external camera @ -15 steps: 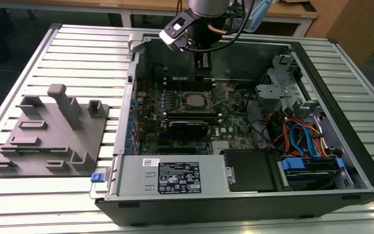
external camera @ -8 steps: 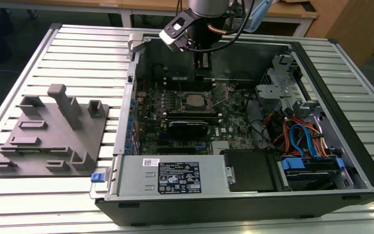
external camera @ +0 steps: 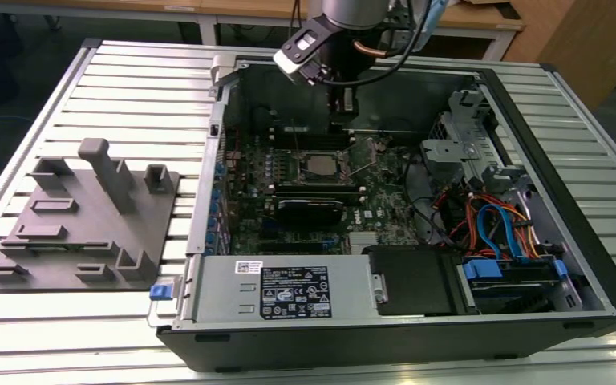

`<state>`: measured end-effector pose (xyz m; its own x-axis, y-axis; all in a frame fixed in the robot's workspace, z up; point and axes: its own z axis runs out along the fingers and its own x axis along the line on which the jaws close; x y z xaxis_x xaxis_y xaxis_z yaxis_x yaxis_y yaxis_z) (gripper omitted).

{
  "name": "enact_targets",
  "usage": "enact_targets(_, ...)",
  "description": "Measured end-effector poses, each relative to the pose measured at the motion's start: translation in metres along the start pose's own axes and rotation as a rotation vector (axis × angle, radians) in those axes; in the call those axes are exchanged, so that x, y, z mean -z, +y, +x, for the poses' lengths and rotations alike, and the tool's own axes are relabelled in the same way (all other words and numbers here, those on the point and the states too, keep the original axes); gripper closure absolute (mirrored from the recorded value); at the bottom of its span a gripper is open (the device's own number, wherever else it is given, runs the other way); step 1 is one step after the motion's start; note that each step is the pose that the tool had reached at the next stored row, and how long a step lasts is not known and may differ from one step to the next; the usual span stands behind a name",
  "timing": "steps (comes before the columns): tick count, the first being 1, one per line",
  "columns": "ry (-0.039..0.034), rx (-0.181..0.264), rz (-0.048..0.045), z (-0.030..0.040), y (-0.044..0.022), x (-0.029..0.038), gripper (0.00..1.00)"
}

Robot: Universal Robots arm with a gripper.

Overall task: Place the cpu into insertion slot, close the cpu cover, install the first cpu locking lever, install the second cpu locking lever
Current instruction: 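Close the cpu cover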

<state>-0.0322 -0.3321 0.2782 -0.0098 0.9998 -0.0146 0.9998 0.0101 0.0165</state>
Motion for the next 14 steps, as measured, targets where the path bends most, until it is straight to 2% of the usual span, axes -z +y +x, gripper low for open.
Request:
enact_targets(6,0.0,0.0,0.0021,-0.0002,0.0118,-0.0002,0.9)
enact_targets(14,0.0,0.0,0.0022,-0.0001,0.0134,-0.0002,0.9)
